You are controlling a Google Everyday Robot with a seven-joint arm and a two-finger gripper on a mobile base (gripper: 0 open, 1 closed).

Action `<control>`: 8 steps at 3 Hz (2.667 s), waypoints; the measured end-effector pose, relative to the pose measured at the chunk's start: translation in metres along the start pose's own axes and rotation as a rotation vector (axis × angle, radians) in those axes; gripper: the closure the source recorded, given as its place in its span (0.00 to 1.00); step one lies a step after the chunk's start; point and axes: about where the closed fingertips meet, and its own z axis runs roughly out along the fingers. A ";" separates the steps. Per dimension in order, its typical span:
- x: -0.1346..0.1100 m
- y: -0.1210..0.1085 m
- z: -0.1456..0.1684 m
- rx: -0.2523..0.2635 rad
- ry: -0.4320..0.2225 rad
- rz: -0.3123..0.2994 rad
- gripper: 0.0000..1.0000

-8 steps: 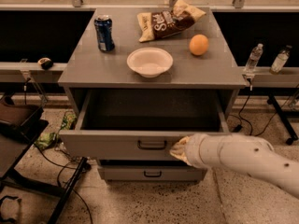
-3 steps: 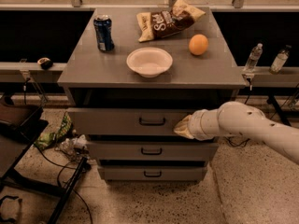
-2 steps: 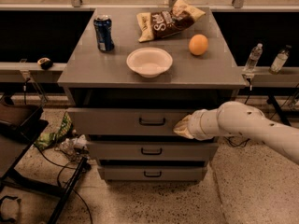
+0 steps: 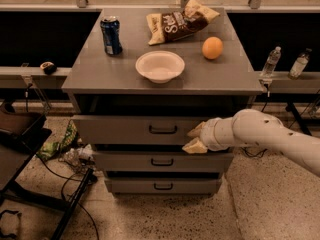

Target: Close top drawer

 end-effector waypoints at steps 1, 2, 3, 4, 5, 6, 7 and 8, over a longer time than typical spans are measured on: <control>0.000 0.000 0.000 0.000 0.000 0.000 0.00; 0.000 0.000 0.000 0.000 0.000 0.000 0.00; 0.000 0.000 0.000 0.000 0.000 0.000 0.19; -0.001 0.003 0.000 0.000 0.000 0.000 0.42; -0.002 0.024 -0.027 -0.017 0.048 -0.035 0.65; -0.007 0.072 -0.091 -0.087 0.173 -0.129 0.89; -0.028 0.082 -0.155 -0.114 0.290 -0.207 1.00; -0.051 0.042 -0.240 -0.078 0.405 -0.219 1.00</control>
Offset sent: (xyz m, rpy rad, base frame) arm 0.0000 0.0000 0.0000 0.0000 0.0000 0.0000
